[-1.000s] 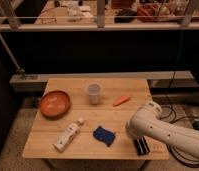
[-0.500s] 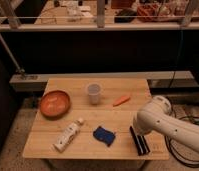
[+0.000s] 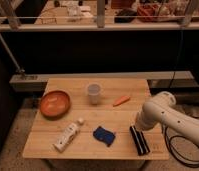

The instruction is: Push the eraser across the table

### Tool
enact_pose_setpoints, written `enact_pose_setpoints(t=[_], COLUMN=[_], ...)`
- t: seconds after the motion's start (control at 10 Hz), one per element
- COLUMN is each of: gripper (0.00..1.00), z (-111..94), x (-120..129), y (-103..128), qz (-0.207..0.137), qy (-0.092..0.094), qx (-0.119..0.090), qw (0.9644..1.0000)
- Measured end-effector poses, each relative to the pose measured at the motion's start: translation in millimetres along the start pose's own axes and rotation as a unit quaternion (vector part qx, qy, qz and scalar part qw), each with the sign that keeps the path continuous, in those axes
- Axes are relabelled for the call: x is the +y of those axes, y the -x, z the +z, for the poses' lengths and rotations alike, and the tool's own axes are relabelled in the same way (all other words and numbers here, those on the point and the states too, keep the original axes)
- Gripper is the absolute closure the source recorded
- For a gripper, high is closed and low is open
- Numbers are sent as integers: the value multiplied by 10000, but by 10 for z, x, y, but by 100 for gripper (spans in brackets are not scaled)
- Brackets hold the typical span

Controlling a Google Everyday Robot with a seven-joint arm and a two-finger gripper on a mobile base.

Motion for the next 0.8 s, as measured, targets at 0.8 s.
enact_pose_setpoints(t=[0.8], gripper=[100], z=[331], x=[405], y=[-619], qz=[382], qy=[484], qx=[365], qw=[9974])
